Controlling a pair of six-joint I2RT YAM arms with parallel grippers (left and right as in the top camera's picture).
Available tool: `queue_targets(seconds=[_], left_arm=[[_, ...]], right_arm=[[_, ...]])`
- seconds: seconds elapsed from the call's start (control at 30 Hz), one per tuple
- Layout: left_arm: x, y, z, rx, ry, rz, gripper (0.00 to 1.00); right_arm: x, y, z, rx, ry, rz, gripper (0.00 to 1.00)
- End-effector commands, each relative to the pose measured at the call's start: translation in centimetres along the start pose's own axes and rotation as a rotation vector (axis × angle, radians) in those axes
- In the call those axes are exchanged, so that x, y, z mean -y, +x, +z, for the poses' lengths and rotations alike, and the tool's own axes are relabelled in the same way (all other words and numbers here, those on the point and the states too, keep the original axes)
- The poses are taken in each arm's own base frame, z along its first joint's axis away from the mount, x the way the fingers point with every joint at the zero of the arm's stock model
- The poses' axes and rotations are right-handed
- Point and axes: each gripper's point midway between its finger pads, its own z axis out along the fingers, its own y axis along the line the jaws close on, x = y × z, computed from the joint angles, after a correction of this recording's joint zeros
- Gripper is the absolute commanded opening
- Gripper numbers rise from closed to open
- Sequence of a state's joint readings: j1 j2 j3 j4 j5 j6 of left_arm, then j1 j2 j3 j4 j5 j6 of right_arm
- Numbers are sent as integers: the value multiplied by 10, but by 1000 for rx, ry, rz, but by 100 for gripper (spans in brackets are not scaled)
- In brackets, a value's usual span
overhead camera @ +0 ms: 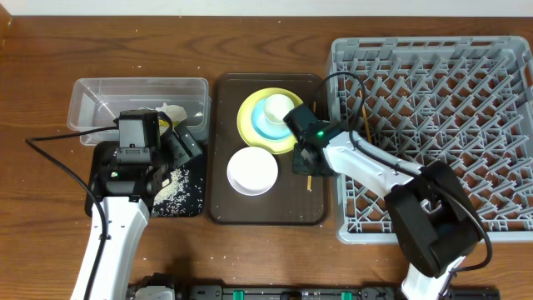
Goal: Sort waste into correct bins and load items into the dishwasher rack
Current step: 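Close right gripper on second wooden chopstick, then carry second chopstick with right gripper into gray rack and release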
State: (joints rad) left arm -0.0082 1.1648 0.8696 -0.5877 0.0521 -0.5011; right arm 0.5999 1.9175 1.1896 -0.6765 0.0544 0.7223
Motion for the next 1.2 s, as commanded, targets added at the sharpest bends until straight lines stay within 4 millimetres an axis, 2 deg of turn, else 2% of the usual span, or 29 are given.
queue_targets(seconds=[0.0, 0.2, 0.37, 0.53, 0.7, 0.8, 1.03, 1.17], left_arm=[[0, -6, -2, 14, -7, -12, 98], [0, -6, -2, 14, -7, -12, 98], [0, -6, -2, 14, -7, -12, 98], [0, -6, -2, 14, -6, -12, 98], [0, -6, -2, 14, -6, -12, 98], [0, -6, -2, 14, -7, -12, 98], [0, -6, -2, 14, -6, -12, 98], [0, -6, -2, 14, -6, -12, 98]], right_arm=[[9, -3, -3, 4, 17, -11, 1], [1, -15, -27, 62, -30, -41, 1], [-6, -27, -67, 151, -98, -63, 1], [-2, -36, -116, 262, -135, -87, 1], [28, -46, -157, 375, -78, -96, 1], [48, -49, -169, 402, -28, -127, 1], [98, -47, -167, 333, 79, -110, 1], [117, -42, -164, 286, 115, -121, 1]])
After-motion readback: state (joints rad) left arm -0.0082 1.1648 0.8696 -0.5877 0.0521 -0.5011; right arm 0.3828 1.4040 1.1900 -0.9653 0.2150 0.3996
